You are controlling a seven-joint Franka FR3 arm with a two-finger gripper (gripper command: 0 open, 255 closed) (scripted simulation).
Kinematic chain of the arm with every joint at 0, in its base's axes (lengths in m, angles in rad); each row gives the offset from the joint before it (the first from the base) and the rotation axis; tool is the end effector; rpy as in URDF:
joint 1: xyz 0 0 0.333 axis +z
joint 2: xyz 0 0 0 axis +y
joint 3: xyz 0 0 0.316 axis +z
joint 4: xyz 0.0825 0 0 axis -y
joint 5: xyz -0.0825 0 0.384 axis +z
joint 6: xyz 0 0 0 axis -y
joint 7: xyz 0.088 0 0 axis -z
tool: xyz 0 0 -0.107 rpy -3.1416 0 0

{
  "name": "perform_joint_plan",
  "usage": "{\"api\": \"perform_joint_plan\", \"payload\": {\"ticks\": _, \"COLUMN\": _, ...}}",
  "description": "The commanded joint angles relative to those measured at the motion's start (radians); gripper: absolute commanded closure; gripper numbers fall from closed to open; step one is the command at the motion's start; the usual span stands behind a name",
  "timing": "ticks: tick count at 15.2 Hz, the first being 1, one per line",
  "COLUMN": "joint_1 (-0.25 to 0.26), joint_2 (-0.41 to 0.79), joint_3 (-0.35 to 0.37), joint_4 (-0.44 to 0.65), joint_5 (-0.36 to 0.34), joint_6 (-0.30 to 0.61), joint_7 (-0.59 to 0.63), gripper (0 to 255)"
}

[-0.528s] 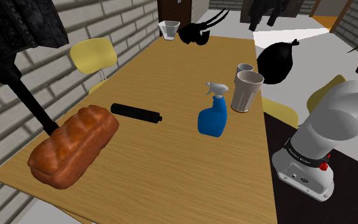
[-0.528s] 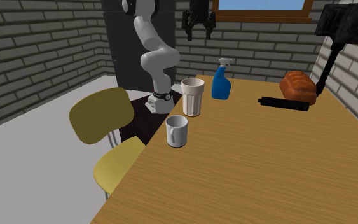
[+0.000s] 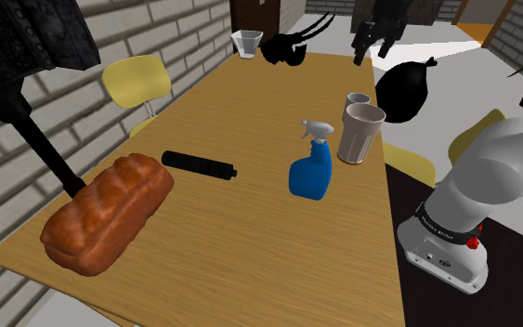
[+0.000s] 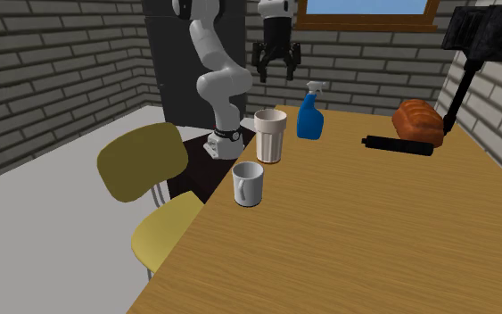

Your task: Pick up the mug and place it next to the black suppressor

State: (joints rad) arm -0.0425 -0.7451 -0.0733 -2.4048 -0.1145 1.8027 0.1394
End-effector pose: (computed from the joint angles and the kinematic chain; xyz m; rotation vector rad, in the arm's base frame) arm 0.3353 -0.0542 0.5752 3.0545 -0.3388 0.2205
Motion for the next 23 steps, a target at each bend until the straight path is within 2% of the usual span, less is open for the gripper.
{"api": "perform_joint_plan", "payload": {"ticks": 1, "joint_1": -0.013, "joint_2": 0.027, "joint_3": -0.027, "joint_4": -0.031, "joint_5": -0.017, "joint_6": 0.062, "joint_7": -0.017, "gripper": 0}}
{"api": "perform_joint_plan", "payload": {"ticks": 9, "joint_1": -0.052, "joint_2": 0.212, "joint_3": -0.121, "joint_4": -0.105, "joint_5": -0.062, "joint_6": 0.328, "joint_7": -0.064, "gripper": 0}}
{"api": "perform_joint_plan", "payload": {"ticks": 17, "joint_1": -0.073, "joint_2": 0.476, "joint_3": -0.216, "joint_4": -0.092, "joint_5": -0.058, "joint_6": 0.587, "joint_7": -0.129, "gripper": 0}}
{"api": "perform_joint_plan", "payload": {"ticks": 23, "joint_1": -0.072, "joint_2": 0.558, "joint_3": -0.234, "joint_4": -0.105, "joint_5": -0.043, "joint_6": 0.681, "joint_7": -0.146, "gripper": 0}}
